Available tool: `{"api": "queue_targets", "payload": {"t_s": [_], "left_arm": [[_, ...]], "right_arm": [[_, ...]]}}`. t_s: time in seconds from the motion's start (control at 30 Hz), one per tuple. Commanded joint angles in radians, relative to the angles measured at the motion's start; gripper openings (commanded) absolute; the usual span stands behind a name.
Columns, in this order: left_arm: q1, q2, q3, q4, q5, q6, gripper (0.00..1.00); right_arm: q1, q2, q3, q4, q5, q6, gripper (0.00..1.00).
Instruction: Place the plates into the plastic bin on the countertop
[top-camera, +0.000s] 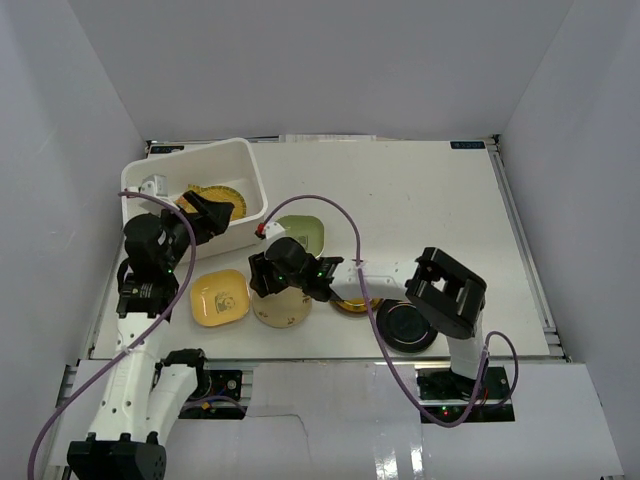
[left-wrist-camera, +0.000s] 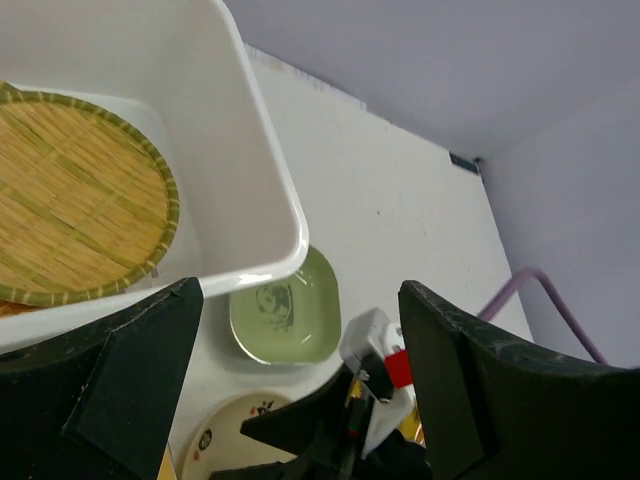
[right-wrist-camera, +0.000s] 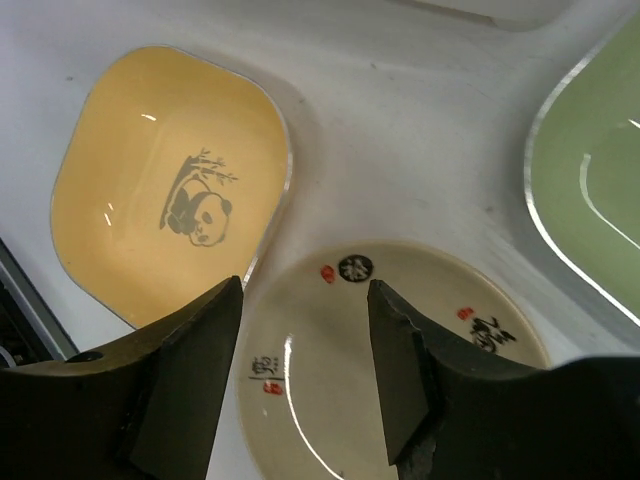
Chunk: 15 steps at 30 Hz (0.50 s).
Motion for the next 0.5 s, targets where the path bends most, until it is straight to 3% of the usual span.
{"api": "queue_targets", "payload": {"t_s": [0.0,0.2,0.33,0.47], "left_arm": [[-0.069,-0.03,0.006,-0.106,0.029,0.124,0.89],[-0.141,-0.053,0.08,-0.169,0.028,0.156,0.89],[-0.174,-0.054,0.128,-0.172,-0.075,0.171,0.88],[-0.191,-0.061,0.149,-0.171,-0.143,0.175,0.85]], "right_arm": [[0.046,0.055,0.122,-0.039,0.055,-0.038,0.6],[0.055,0.165,0.219,-0.074,0.078,-0.02,0.58],[0.06,0.224,0.288,-0.085,0.084,-0.009,0.52],[0.061,0.259,0.33,-0.087,0.102,0.005,0.33]]}}
